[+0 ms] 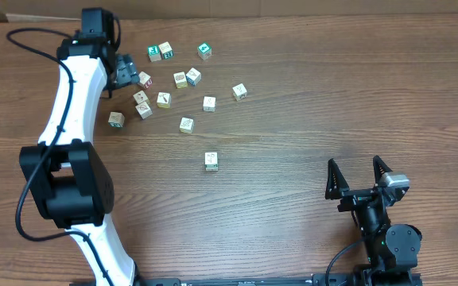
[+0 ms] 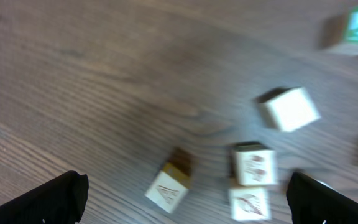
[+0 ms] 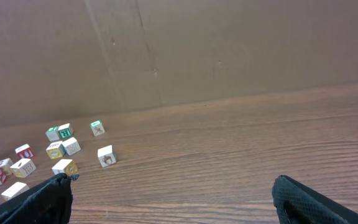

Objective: Form a tower

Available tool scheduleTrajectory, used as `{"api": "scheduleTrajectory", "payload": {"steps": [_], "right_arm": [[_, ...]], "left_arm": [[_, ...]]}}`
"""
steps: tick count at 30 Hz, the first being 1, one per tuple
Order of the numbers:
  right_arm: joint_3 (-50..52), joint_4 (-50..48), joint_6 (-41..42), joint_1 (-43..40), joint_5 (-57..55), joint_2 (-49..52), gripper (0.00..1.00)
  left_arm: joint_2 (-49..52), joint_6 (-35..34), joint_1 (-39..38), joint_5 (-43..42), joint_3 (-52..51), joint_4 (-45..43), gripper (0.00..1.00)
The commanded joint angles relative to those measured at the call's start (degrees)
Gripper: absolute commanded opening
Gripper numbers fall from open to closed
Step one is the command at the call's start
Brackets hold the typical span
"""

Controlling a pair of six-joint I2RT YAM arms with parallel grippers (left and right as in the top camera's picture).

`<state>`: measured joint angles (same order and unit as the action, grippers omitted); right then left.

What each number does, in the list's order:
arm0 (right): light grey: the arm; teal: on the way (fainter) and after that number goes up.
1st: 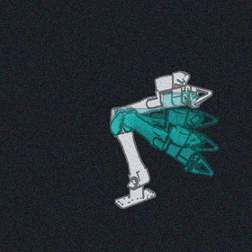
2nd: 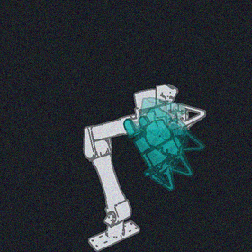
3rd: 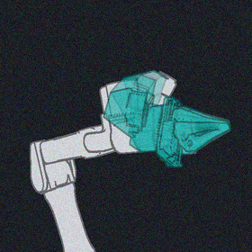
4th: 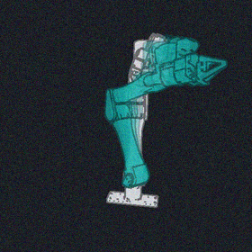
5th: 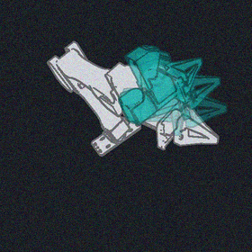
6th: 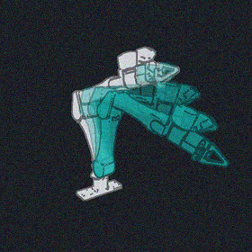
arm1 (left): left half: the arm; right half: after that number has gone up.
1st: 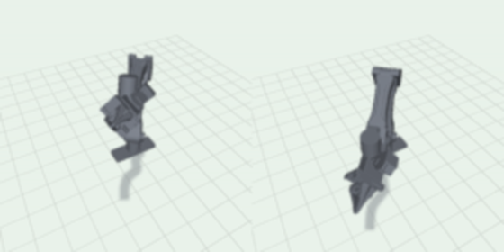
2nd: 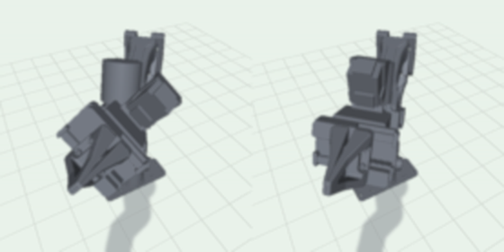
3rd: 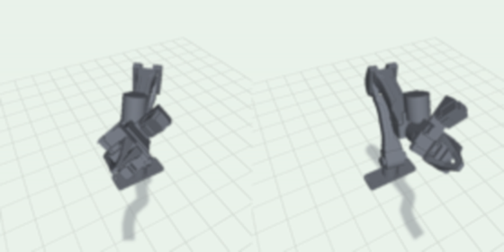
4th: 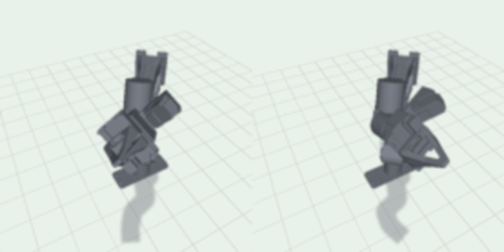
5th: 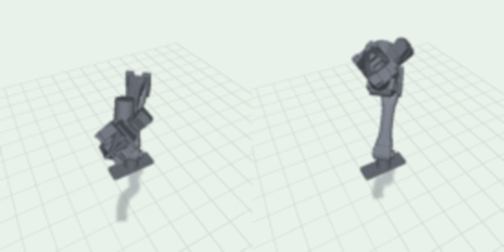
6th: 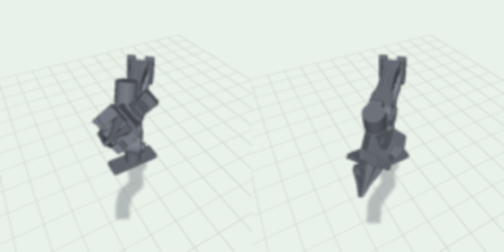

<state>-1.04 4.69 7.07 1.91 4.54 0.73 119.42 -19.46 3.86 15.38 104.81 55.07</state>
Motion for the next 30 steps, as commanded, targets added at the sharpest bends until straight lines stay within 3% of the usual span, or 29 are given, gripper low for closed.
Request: {"api": "scheduleTrajectory", "payload": {"steps": [1, 30], "right_arm": [[0.6, -0.3, 0.2, -0.2, 0.3, -0.6, 1.00], [0.6, -0.3, 0.2, -0.2, 0.3, -0.6, 1.00]], "left_arm": [[1.7, 0.6, 1.5, -0.4, 0.3, 0.4, 1.00], [3.1, 0.6, 1.7, -0.4, 0.3, 0.4, 0.99]]}}
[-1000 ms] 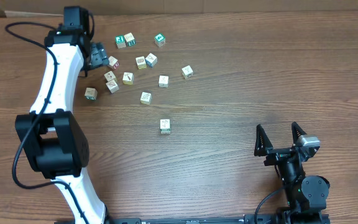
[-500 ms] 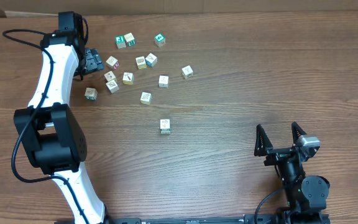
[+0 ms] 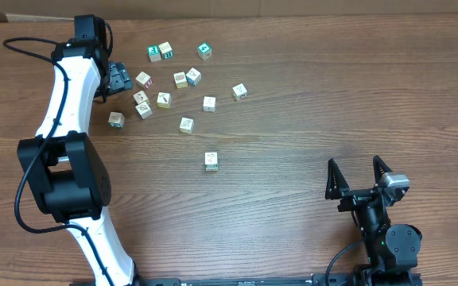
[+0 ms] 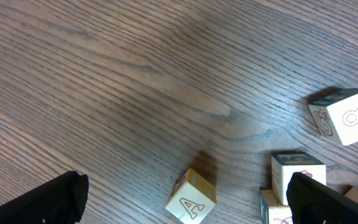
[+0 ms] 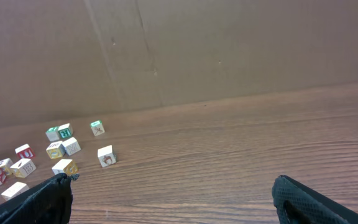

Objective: Form a tower

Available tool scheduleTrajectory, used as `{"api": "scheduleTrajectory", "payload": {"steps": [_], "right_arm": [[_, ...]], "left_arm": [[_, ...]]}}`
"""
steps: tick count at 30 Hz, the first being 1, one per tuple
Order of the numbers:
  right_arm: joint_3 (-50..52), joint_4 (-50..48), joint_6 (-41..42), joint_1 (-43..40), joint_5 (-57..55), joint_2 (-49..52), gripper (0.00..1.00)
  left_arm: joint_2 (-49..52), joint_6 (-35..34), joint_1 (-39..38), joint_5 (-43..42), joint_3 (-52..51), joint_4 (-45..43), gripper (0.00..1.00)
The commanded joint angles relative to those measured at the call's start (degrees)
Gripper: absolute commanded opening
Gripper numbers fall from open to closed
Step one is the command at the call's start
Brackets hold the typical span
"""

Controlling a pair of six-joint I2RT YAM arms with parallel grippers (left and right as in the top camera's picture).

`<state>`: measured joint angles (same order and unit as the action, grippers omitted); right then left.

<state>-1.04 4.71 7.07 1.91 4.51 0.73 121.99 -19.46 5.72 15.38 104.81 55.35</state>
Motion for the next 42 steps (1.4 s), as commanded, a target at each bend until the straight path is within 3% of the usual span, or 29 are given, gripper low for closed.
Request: {"api": "scheduleTrajectory", "payload": {"steps": [1, 18, 27, 35, 42], "right_arm": [[0.6, -0.3, 0.2, -0.2, 0.3, -0.6, 1.00], [0.6, -1.1, 0.2, -0.2, -0.6, -0.6, 1.00], [-2.6, 1.4, 0.4, -0.2, 5.3, -0.6, 1.00], [-16.9, 8.6, 0.4, -0.2, 5.2, 3.7, 1.00], [-40.7, 17.5, 0.3, -0.2, 7.3, 22.1, 1.00]], "left_arm": [[0.5, 0.6, -0.2, -0.4, 0.3, 0.1, 0.99], [0.5, 0.6, -0.2, -0.4, 0.3, 0.1, 1.00], [0.5, 0.6, -0.2, -0.4, 0.3, 0.1, 0.99], [0.5, 0.6, -0.2, -0.4, 0.3, 0.1, 1.00], [0.5, 0.6, -0.2, -0.4, 0.3, 0.1, 1.00]]}}
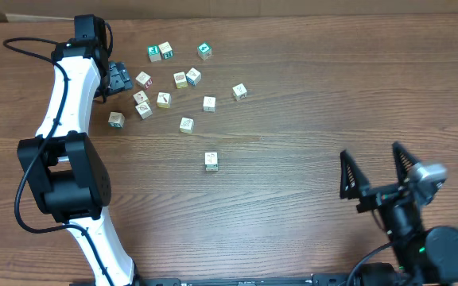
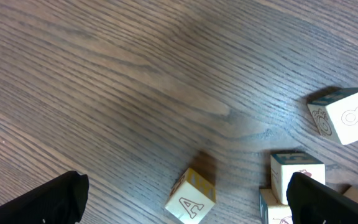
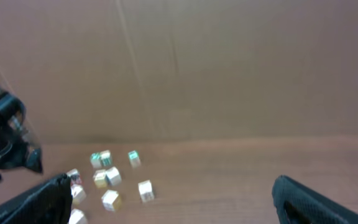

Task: Form a tower
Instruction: 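Reach the right gripper forward over the block cluster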

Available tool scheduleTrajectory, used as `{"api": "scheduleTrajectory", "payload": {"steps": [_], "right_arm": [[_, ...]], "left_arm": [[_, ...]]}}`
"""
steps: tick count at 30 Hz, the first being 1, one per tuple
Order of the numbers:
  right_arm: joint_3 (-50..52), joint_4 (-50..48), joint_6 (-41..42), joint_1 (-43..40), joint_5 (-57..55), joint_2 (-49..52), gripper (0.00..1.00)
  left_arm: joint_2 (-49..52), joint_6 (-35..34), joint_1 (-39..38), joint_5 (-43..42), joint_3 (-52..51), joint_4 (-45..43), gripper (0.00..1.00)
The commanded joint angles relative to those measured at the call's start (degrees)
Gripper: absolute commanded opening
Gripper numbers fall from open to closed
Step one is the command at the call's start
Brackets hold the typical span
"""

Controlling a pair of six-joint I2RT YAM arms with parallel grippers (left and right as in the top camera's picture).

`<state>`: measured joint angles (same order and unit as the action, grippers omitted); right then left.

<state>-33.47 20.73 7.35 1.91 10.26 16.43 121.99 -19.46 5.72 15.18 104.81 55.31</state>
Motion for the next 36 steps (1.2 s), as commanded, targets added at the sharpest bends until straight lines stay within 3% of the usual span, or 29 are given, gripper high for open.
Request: {"api": "scheduleTrajectory", "payload": {"steps": [1, 12, 18, 26, 33, 36], "right_arm": [[-12.2, 3.5, -0.1, -0.2, 2.2, 9.7, 1.00], [-64.6, 37.1, -0.4, -0.1, 8.7, 52.0, 1.00], [-86.2, 54.6, -0.5, 1.7, 10.0, 71.1, 1.00], [-89.3, 55.9, -1.8, 7.1, 10.4, 84.6, 1.00], [-88.0, 45.6, 3.3, 11.1, 12.8, 91.7, 1.00], [-87.7, 43.2, 3.3, 14.0, 10.7, 94.9, 0.90]], "left_arm": [[0.5, 0.6, -0.2, -0.2, 0.3, 0.1, 1.00], [0.5, 0.6, -0.2, -0.2, 0.3, 0.1, 1.00], [0.5, 0.6, -0.2, -0.2, 0.3, 0.1, 1.00], [0.5, 0.6, -0.2, -0.2, 0.3, 0.1, 0.99], [0.5, 0.6, -0.2, -0.2, 0.3, 0.1, 1.00], [0.5, 0.6, -0.2, -0.2, 0.3, 0.1, 1.00]]}}
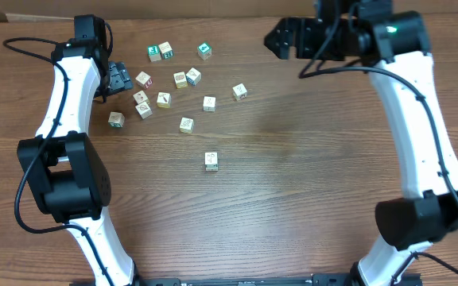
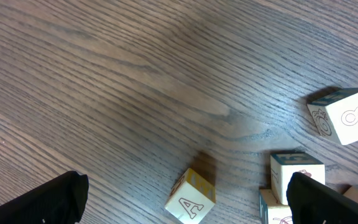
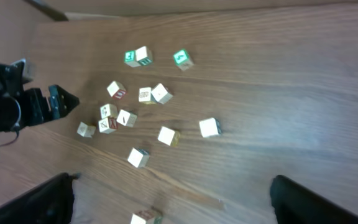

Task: Form a tower
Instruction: 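Reach the right gripper forward over the block cluster, then grasp the block with brown numeral 1 using the right gripper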

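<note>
Several small wooden picture and letter blocks (image 1: 180, 79) lie scattered at the back left of the table. One block (image 1: 211, 161) sits alone nearer the middle. My left gripper (image 1: 119, 78) hovers open at the left edge of the cluster. In the left wrist view its fingers (image 2: 45, 202) frame an "A" block (image 2: 191, 196), with an "8" block (image 2: 347, 115) to the right. My right gripper (image 1: 280, 38) is high over the back of the table, open and holding nothing. Its camera looks down on the whole cluster (image 3: 145, 95).
The wood table (image 1: 308, 175) stretches to the right and front of the blocks. A cardboard wall runs along the back edge (image 1: 213, 6). The left arm (image 1: 70, 119) spans the left side, and the right arm (image 1: 420, 119) crosses the right side.
My right arm has gone from standing raised at the front right to reaching over the back of the table, its camera now looking down on the blocks. The left arm has not moved.
First my left gripper was among the leftmost blocks, its view blurred, while the right arm rested at the front right. Then the left gripper stood slightly further left, open over the "A" block, and it has stayed there. The right arm then stood raised, and now reaches over the back.
</note>
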Available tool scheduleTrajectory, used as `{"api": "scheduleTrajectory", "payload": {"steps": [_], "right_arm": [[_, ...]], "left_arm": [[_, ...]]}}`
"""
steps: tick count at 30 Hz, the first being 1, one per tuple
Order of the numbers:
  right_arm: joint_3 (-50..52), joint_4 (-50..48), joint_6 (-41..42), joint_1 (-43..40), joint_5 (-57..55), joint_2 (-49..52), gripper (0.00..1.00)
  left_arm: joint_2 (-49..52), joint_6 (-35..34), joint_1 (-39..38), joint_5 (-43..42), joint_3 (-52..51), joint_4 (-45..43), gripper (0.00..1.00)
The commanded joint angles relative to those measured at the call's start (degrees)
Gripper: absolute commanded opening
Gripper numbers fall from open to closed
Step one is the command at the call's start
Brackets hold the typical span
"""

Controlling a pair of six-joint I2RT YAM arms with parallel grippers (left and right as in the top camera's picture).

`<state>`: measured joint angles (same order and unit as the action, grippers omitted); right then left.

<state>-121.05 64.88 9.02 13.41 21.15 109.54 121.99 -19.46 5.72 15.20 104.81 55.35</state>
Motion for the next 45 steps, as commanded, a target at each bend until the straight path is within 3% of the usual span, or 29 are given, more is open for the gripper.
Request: {"api": "scheduleTrajectory", "payload": {"steps": [1, 8, 21, 27, 45], "right_arm": [[-0.1, -1.2, 1.6, 3.6, -2.1, 2.8, 0.87], [-0.1, -4.4, 2.3, 11.6, -13.0, 11.7, 0.68], [-0.1, -10.6, 13.9, 19.2, -20.3, 24.3, 0.73], [-0.1, -13.8, 14.0, 22.0, -23.9, 27.6, 0.68], [0.0, -16.0, 15.2, 23.6, -26.7, 31.7, 0.69]], "left_arm": [[0.5, 0.6, -0.2, -0.2, 0.3, 0.1, 0.99], [0.5, 0.6, -0.2, -0.2, 0.3, 0.1, 1.00], [0.5, 0.6, -0.2, -0.2, 0.3, 0.1, 1.00], [0.5, 0.6, -0.2, -0.2, 0.3, 0.1, 1.00], [0.5, 0.6, -0.2, -0.2, 0.3, 0.1, 1.00]]}}
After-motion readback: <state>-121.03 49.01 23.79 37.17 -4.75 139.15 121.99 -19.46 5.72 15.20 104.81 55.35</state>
